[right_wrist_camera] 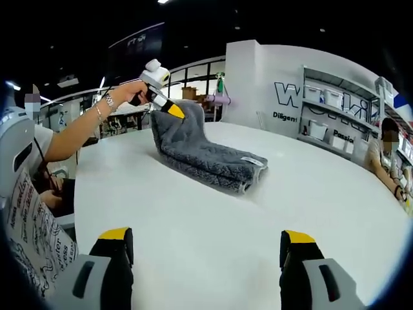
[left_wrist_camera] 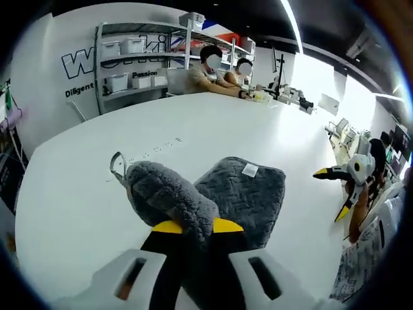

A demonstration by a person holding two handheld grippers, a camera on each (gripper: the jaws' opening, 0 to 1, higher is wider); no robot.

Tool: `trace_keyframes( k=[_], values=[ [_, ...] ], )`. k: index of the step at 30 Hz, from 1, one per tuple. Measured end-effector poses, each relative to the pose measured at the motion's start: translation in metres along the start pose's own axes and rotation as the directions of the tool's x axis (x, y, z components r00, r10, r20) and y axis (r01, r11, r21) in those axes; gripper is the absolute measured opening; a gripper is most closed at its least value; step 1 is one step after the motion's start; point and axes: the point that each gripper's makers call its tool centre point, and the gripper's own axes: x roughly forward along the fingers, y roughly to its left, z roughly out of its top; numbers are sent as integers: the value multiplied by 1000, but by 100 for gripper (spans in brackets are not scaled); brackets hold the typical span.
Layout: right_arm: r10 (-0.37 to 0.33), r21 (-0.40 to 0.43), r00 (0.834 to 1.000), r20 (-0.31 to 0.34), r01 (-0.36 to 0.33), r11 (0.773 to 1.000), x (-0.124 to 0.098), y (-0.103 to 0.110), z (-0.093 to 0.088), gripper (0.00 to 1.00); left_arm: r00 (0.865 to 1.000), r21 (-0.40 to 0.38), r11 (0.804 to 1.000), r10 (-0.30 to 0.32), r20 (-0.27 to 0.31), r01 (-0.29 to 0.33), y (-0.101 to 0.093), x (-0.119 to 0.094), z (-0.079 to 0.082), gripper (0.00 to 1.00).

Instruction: Fold the towel on the table until its edges align and the towel forms a compact rectangular stack.

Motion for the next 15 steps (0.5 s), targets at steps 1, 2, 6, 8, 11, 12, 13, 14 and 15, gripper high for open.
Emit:
trace_keyframes(
  k=[1,2,6,8,11,12,13,14,15],
  values=[
    [-1,1,1000,1,1,1000,-1,0,0,99,1000,5,1000,-9,9,9,-4,2,3,14],
    [-4,3,1000,3,4,1000,-2,-1,-1,99,1000,4,1000,-18,14,18,-7,3,6,14],
    [-15,12,1000,7,15,1000,-6,-4,-4,99,999,21,999,-30,15,30,-19,12,14,14],
    [-19,15,1000,8,19,1000,-7,-6,-5,99,999,26,999,-40,17,39,-24,16,18,14],
    [-21,19,1000,10,21,1000,-9,-6,-6,99,997,28,997,-66,33,65,-35,23,26,14],
    [-22,21,1000,11,22,1000,-10,-7,-7,99,997,30,997,-73,35,72,-38,25,29,14],
    [-23,22,1000,14,23,999,-11,-7,-7,99,996,35,996,-79,39,77,-42,28,32,14],
    [-23,23,1000,15,23,999,-11,-7,-7,99,996,41,996,-84,41,82,-46,30,34,14],
    [-25,25,1000,17,24,999,-12,-7,-7,99,995,45,995,-91,45,89,-50,32,36,14]
  ],
)
